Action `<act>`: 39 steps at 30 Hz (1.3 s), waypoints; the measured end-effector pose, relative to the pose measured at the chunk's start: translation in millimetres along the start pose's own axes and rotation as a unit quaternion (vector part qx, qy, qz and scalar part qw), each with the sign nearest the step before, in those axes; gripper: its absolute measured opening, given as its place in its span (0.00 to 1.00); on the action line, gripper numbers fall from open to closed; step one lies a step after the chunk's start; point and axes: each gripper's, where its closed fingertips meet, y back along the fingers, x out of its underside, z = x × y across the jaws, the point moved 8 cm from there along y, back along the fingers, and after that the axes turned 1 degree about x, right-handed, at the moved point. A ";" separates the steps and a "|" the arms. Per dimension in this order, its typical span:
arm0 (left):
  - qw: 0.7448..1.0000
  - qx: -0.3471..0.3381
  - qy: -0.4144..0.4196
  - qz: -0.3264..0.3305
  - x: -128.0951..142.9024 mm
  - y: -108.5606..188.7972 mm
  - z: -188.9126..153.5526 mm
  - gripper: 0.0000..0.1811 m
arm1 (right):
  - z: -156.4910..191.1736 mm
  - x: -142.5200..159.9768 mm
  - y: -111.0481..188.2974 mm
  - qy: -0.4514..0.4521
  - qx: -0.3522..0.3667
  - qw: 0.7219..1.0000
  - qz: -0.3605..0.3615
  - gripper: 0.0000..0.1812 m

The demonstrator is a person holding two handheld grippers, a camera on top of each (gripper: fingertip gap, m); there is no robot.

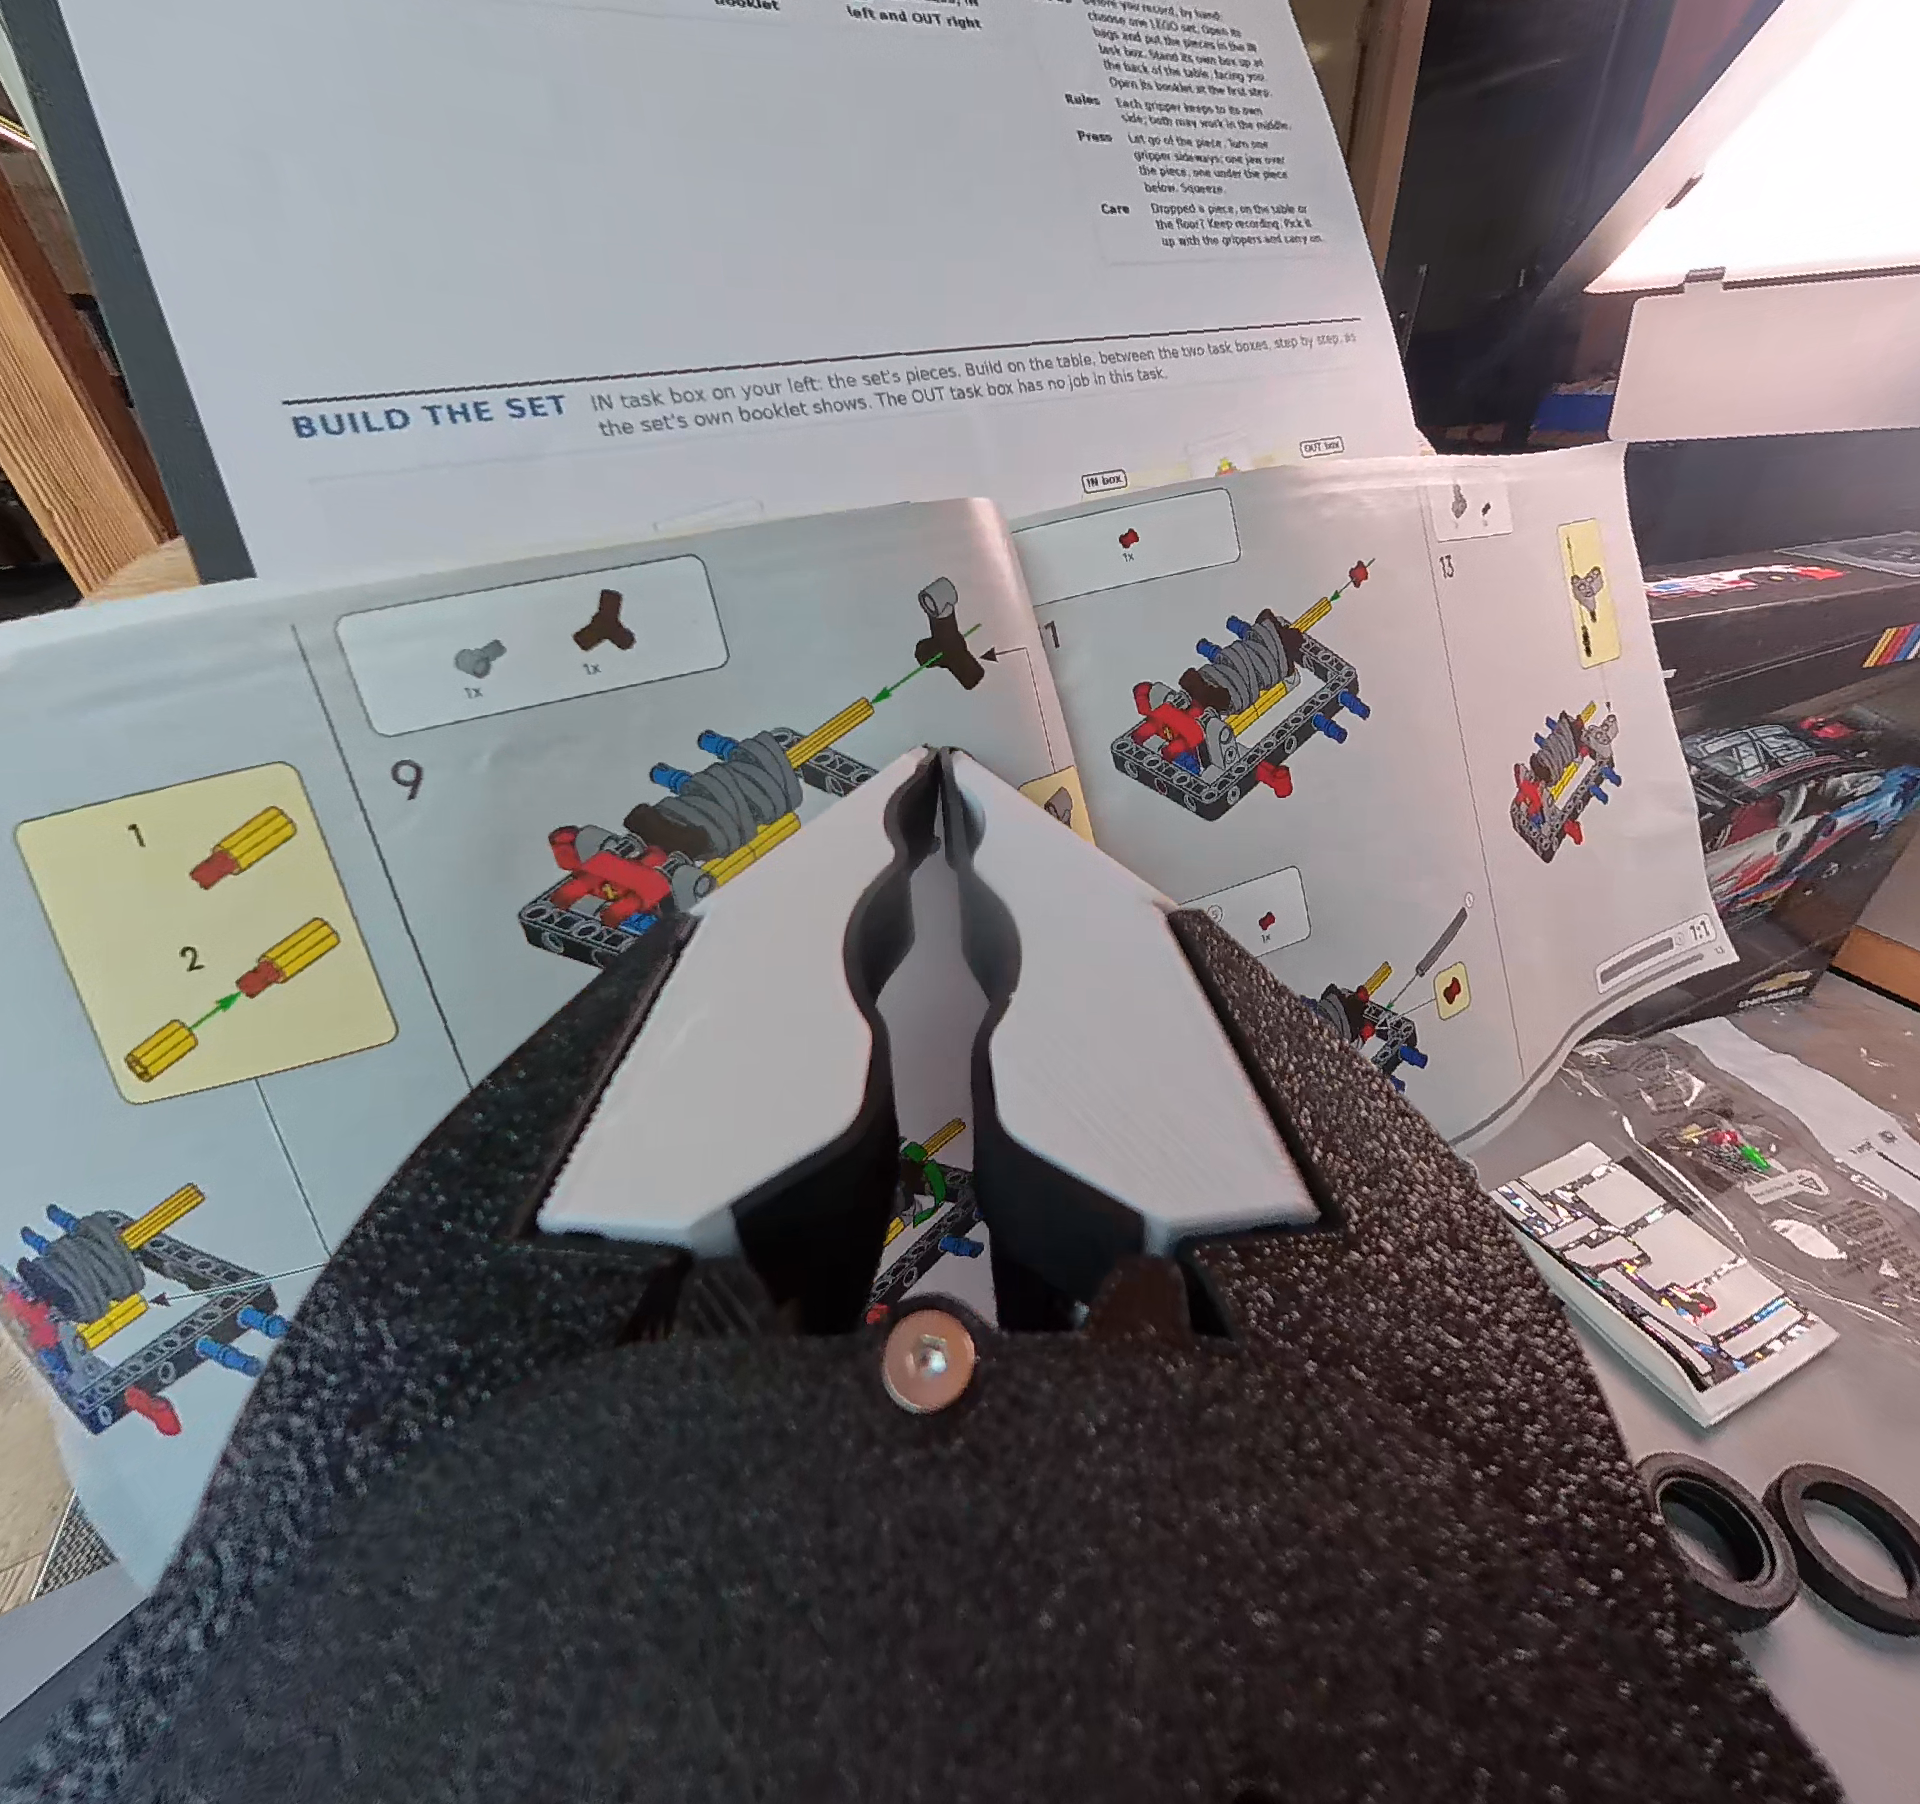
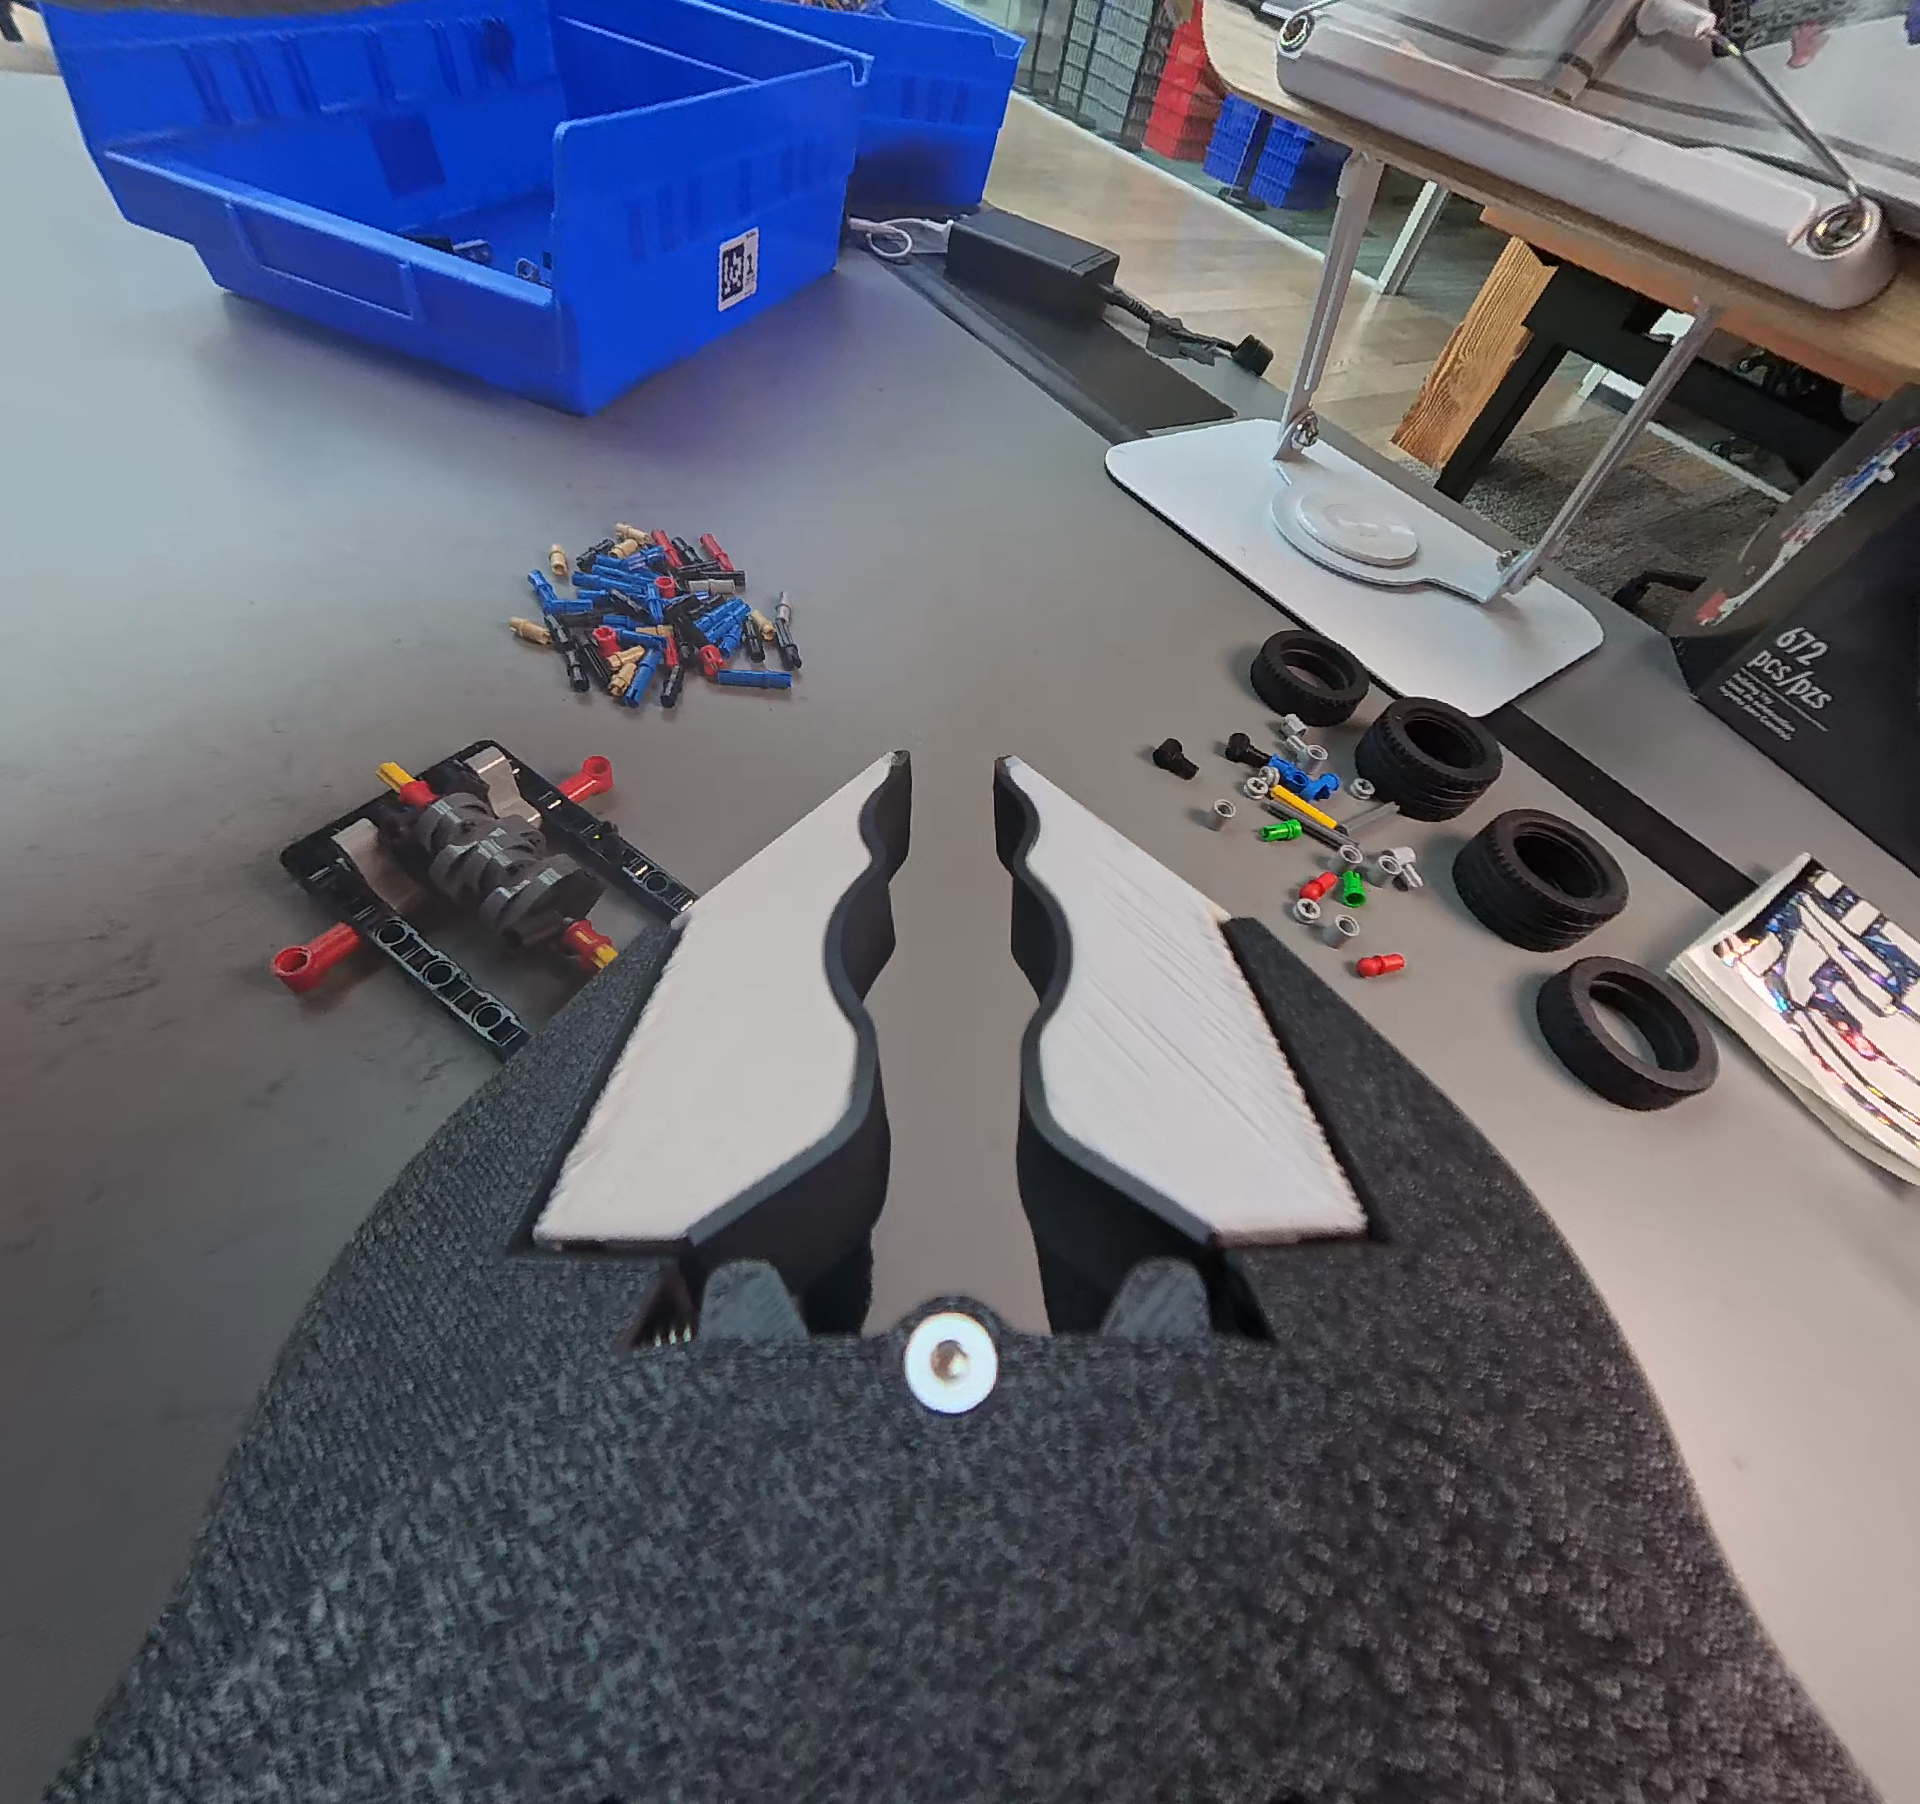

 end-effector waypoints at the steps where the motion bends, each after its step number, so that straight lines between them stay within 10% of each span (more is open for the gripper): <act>1: 1.000 0.000 0.000 0.001 1.0 1.0 0.2 0.00 | 0.2 -0.2 0.1 0.001 0.000 1.000 0.000 0.08; 39: 0.997 -0.048 0.034 0.051 81.3 46.4 20.2 0.00 | 10.0 0.2 -4.4 0.018 -0.016 1.000 0.010 0.09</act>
